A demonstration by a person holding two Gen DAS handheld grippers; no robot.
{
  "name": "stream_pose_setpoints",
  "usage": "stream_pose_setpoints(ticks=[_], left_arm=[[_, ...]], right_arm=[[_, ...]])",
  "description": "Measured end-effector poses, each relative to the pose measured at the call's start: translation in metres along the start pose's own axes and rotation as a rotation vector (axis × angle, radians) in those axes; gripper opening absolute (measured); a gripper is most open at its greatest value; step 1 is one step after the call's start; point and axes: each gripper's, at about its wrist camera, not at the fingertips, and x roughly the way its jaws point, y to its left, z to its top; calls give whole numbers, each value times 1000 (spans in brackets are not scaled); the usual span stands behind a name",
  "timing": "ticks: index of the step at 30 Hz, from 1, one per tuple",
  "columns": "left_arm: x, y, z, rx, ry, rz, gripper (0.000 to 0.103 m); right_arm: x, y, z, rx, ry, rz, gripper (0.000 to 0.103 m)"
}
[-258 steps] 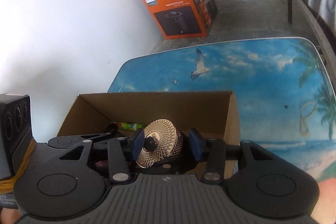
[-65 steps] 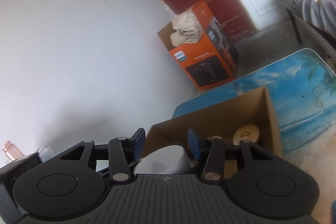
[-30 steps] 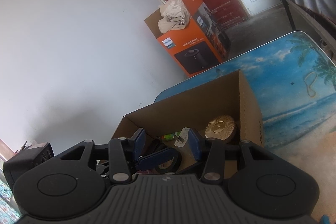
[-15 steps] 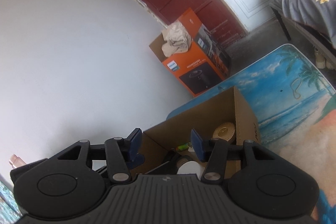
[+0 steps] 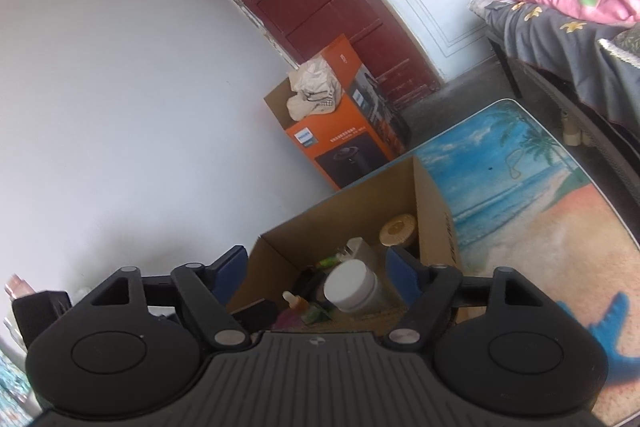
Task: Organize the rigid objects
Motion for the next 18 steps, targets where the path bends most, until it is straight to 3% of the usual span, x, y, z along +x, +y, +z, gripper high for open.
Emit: stream_pose_setpoints(ticks=[11,18], left_arm=[[-14,8,-9,1,13,64,103],[-20,18,-11,-43,13,105,103]], right_arm=[[-10,35,-13,-197,-10,-146,102],[1,54,-18,-300,7,-214,103]])
